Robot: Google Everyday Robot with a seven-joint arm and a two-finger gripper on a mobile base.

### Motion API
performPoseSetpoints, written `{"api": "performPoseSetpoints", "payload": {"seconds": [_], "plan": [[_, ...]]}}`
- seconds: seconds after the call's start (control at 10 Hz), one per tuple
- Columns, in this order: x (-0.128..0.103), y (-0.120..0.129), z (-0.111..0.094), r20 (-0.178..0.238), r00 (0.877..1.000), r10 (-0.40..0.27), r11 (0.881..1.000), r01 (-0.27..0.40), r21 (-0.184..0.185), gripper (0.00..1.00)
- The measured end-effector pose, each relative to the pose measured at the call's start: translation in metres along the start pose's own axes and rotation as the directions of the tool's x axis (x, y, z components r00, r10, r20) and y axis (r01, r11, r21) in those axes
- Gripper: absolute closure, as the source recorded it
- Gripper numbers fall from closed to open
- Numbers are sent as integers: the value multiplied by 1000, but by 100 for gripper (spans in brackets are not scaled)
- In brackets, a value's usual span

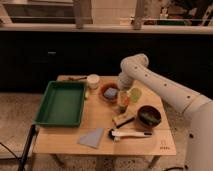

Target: Place sponge in table surface

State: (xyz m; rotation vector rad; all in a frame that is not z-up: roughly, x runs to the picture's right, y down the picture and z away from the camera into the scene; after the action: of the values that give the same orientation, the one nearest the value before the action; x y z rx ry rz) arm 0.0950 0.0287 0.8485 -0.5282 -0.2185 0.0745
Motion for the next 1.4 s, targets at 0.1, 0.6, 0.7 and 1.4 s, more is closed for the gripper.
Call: {"api": "performPoseSetpoints", "payload": {"seconds": [0.1, 0.6, 0.7, 1.4], "plan": [[-4, -1, 3, 11, 1000, 3, 1000, -3, 0, 20], [-16, -9, 18, 58, 998, 19, 1000, -19, -8, 20], [-19, -10, 23, 63, 998, 18, 1000, -17, -10, 20], [-27, -20, 38, 101, 994, 36, 999, -34, -23, 20]]}}
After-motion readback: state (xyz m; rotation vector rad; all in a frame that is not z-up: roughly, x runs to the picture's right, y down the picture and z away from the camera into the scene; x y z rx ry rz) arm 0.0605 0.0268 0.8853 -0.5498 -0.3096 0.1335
